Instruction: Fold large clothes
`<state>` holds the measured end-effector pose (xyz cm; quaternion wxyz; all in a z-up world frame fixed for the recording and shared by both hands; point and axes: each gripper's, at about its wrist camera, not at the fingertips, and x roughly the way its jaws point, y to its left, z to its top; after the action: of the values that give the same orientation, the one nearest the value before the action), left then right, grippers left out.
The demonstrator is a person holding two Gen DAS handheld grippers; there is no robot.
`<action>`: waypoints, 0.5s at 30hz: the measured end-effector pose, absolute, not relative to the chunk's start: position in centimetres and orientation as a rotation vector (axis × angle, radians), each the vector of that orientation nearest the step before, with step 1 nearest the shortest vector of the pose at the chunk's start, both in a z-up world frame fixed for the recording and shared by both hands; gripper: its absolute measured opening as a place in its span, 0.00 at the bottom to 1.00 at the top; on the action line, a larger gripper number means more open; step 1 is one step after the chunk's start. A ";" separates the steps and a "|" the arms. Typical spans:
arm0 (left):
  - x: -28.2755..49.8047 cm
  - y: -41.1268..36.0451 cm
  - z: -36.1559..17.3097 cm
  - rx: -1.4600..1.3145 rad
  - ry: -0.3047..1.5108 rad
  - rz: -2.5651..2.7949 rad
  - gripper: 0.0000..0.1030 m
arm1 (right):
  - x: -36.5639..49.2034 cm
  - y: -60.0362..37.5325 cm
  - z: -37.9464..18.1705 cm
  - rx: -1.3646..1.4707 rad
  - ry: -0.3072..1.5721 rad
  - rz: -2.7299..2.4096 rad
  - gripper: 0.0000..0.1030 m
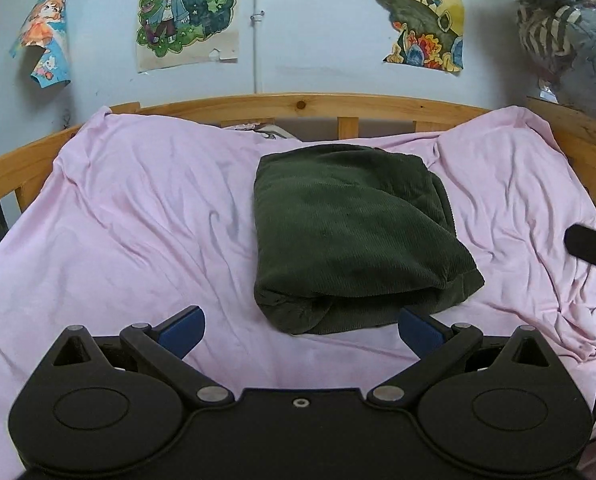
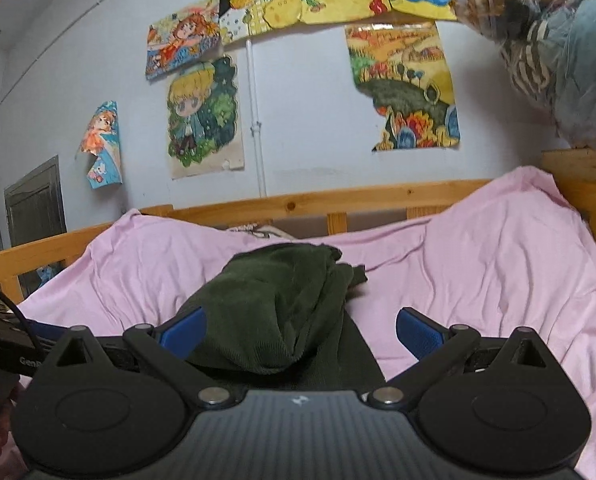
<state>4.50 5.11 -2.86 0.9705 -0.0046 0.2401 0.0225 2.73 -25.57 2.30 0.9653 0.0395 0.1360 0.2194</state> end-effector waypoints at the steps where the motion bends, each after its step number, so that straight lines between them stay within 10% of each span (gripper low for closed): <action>1: 4.5 5.2 -2.9 -0.012 0.484 0.052 1.00 | 2.8 -25.5 2.1 0.083 0.284 0.446 1.00; 15: 4.7 5.5 -2.9 -0.040 0.511 0.062 1.00 | 2.8 -25.5 2.0 0.084 0.303 0.445 1.00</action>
<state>4.74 5.53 -2.91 0.9668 -0.0196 0.2529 0.0309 2.81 -25.50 1.95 0.9631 0.0417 0.1496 0.2198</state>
